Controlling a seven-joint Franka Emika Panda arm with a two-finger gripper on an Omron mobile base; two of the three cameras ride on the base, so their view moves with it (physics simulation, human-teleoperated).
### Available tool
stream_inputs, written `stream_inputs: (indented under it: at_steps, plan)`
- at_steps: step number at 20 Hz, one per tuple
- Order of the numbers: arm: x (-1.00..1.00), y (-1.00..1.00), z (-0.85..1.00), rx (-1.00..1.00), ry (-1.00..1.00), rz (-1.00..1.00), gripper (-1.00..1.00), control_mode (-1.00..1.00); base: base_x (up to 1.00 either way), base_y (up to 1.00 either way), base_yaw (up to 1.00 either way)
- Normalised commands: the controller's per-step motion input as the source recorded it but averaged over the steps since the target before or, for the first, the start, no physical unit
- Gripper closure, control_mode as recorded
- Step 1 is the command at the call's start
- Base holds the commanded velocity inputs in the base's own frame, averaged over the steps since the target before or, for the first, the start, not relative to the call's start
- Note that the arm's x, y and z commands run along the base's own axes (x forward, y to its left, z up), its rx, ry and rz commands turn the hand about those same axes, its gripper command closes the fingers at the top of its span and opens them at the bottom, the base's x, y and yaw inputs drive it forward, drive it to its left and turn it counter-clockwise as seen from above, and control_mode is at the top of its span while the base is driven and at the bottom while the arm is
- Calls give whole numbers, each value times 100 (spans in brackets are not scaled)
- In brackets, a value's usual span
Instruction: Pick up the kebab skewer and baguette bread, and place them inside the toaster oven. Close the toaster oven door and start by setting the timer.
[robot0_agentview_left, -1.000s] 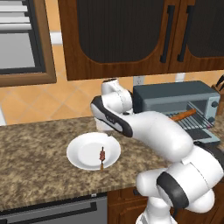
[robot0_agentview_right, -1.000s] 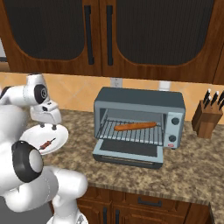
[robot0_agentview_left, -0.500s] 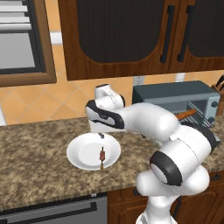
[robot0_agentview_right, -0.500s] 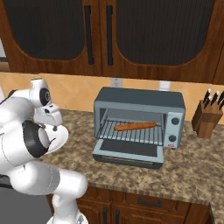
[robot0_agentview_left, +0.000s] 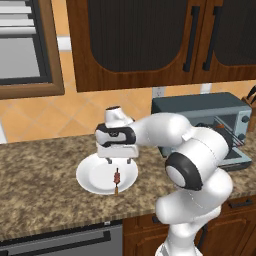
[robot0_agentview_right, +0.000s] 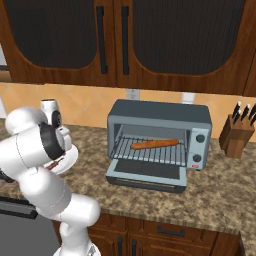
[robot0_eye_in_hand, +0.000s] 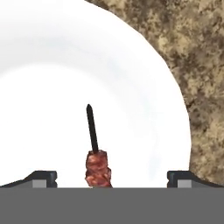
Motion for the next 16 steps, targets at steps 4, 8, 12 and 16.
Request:
stream_inputs:
  at_steps: [4,8,12,16]
  plan:
    - [0,27,-44,0,-2,0,-100,-100,0,0,0]
    - [0,8,-24,0,0,1,-100,-100,0,0,0]
    - [-12,0,-19,0,0,1,-100,-100,0,0,0]
    - [-36,4,-21,0,0,0,-100,-100,0,0,0]
